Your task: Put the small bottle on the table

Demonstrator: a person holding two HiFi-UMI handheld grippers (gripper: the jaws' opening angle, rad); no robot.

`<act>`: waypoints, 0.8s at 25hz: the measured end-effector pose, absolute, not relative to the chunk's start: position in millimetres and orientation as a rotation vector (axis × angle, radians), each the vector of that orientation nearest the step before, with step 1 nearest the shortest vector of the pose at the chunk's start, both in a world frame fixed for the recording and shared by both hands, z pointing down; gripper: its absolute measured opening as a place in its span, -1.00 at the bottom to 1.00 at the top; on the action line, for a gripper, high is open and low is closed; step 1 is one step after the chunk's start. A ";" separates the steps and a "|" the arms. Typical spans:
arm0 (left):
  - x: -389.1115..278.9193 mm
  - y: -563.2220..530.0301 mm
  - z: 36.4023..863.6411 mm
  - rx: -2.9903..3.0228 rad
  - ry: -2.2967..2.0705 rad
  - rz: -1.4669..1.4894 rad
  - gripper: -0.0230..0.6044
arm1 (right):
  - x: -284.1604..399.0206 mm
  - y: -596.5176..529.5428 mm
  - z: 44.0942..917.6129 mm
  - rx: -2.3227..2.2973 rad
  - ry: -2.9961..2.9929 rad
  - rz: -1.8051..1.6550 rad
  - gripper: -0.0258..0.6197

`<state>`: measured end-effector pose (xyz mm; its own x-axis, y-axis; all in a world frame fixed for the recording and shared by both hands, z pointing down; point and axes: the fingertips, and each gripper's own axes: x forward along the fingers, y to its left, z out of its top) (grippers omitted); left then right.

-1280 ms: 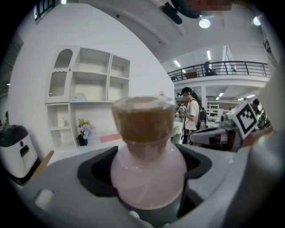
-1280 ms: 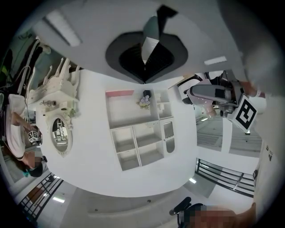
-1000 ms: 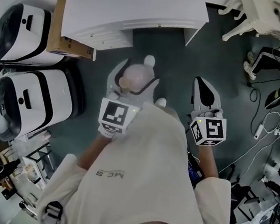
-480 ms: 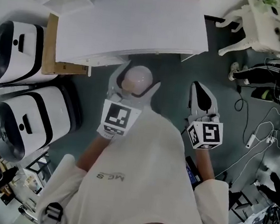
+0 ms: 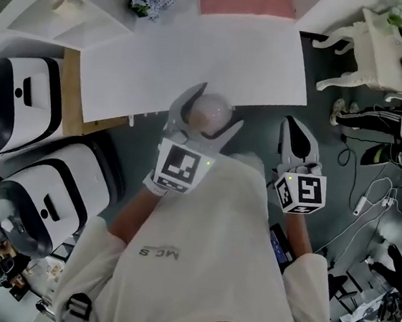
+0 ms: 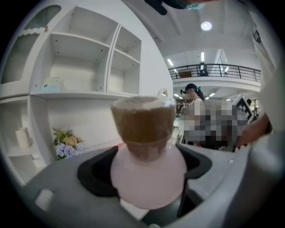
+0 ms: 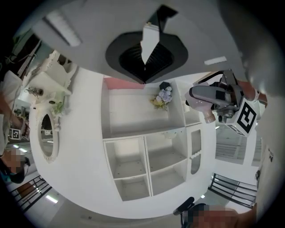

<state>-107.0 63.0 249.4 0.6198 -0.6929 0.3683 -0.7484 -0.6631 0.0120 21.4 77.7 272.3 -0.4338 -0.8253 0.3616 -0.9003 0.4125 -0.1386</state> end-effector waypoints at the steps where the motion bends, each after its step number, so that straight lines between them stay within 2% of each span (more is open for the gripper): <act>1: -110.6 56.3 248.8 2.677 -1.193 0.505 0.35 | 15.3 70.4 270.3 1.517 -2.433 0.456 -0.93; 9: -108.1 -11.9 262.6 2.639 -1.179 0.521 0.35 | 12.5 3.7 275.6 1.509 -2.426 0.473 -0.93; 20: -56.2 -85.8 290.0 2.569 -1.213 0.575 0.35 | 55.5 -59.5 294.8 1.420 -2.483 0.547 -0.94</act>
